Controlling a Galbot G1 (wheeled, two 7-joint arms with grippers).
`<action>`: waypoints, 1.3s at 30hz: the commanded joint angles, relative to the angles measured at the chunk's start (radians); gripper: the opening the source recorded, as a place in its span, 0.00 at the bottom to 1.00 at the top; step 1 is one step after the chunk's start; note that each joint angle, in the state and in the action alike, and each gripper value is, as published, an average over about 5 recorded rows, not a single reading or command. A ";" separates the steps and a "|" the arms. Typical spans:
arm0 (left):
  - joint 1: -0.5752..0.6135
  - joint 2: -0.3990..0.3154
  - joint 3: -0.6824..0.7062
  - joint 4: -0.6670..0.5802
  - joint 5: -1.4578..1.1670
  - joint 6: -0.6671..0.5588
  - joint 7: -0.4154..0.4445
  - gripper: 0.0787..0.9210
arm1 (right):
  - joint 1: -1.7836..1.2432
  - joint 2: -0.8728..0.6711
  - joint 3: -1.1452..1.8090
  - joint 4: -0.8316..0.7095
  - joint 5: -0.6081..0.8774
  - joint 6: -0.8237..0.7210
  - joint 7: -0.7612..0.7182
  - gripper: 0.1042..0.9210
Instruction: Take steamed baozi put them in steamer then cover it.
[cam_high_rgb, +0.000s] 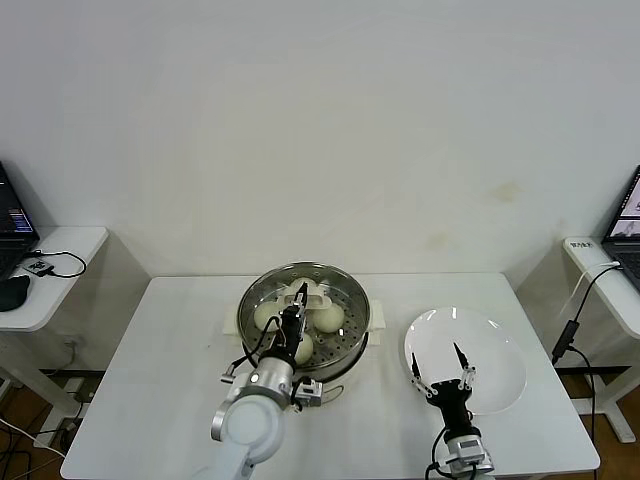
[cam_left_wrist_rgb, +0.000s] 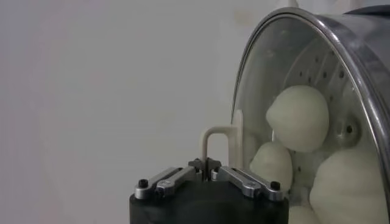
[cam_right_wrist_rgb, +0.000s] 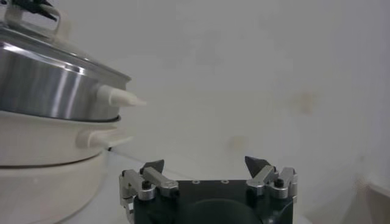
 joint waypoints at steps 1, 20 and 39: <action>0.027 0.001 -0.005 -0.046 -0.008 -0.001 -0.011 0.10 | 0.000 -0.001 -0.001 -0.002 0.001 0.000 0.000 0.88; 0.490 0.145 -0.253 -0.403 -0.672 -0.113 -0.277 0.74 | -0.003 -0.004 -0.010 -0.003 0.030 -0.006 -0.004 0.88; 0.791 0.118 -0.599 -0.218 -1.764 -0.445 -0.387 0.88 | -0.224 -0.169 -0.074 0.231 0.278 -0.181 -0.064 0.88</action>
